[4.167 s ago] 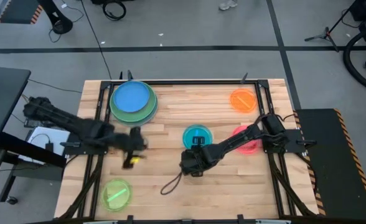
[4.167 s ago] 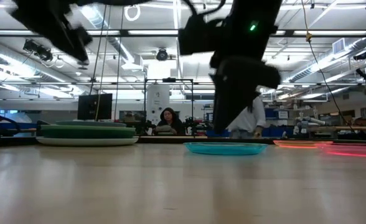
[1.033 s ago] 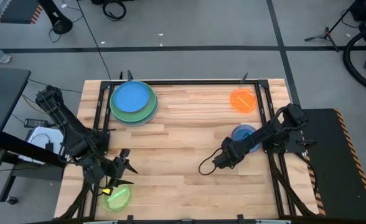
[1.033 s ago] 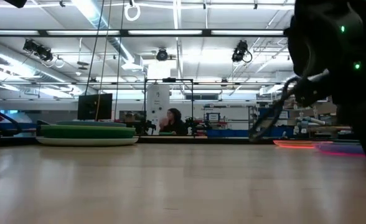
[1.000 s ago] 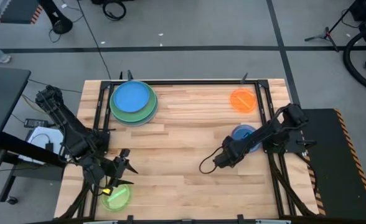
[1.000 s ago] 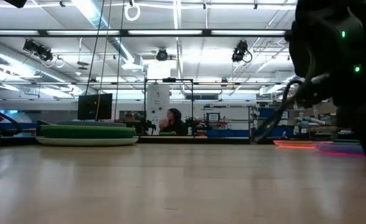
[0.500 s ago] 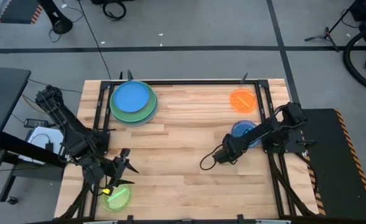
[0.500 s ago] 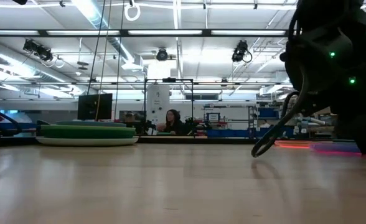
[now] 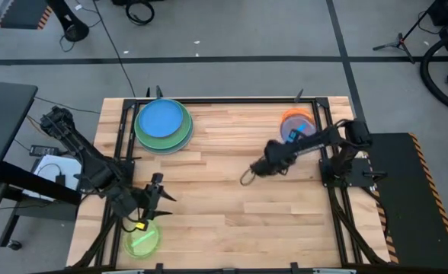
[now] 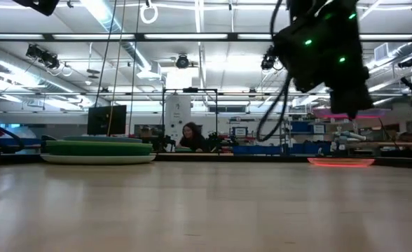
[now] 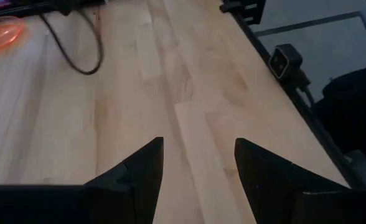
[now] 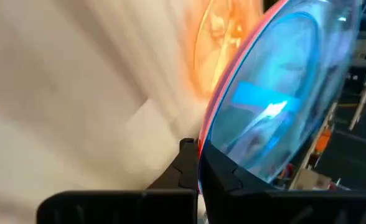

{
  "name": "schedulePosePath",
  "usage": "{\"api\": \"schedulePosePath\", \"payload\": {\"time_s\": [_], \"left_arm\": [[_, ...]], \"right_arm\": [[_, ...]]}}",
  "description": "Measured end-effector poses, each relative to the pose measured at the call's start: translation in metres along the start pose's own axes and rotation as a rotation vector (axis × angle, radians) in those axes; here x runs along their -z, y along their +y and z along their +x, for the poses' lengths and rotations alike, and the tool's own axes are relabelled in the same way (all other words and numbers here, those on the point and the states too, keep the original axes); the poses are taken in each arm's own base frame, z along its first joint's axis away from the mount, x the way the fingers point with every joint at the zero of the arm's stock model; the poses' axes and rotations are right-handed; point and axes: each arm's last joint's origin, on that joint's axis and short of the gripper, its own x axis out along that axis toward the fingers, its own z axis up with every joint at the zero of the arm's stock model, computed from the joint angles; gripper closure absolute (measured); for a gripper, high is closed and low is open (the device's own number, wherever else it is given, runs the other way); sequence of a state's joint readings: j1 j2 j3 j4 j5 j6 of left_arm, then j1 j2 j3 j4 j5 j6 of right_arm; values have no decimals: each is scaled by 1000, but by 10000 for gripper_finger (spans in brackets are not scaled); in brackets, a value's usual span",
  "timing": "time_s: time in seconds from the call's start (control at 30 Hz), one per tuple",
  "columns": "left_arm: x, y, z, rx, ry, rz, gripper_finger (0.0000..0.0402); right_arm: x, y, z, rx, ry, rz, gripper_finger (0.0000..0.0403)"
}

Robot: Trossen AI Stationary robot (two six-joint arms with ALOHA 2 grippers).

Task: Stack plastic plates
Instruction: Stack the bottom stacked plates on top of the light orange plate, then move the right stacked plates to the center of the table

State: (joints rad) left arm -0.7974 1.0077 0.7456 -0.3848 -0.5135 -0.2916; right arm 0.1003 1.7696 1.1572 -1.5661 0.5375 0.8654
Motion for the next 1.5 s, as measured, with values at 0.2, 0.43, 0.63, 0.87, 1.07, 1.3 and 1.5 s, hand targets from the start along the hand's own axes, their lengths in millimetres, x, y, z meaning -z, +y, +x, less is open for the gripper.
{"api": "schedulePosePath", "payload": {"time_s": [0.2, 0.43, 0.63, 0.87, 1.07, 1.3, 1.5], "left_arm": [[1, 0, 0, 0, 7, -7, 198], [6, -7, -4, 46, 43, -53, 198], [7, -8, -5, 51, 48, -62, 198], [5, -5, -3, 37, 41, -51, 198], [5, -5, -3, 38, 38, -51, 198], [4, -5, -3, 40, 34, -58, 198], [4, -5, -3, 46, 35, -58, 198]], "right_arm": [[-36, -19, 40, -117, 2, 2, 393], [-57, -42, 83, -174, 44, 94, 392], [-62, -48, 94, -233, 63, 97, 391], [-65, -58, 105, -258, 103, 109, 391], [-67, -66, 113, -283, 119, 118, 385], [-72, -67, 116, -374, 113, 121, 314], [-72, -65, 115, -426, 115, 126, 247]]}}
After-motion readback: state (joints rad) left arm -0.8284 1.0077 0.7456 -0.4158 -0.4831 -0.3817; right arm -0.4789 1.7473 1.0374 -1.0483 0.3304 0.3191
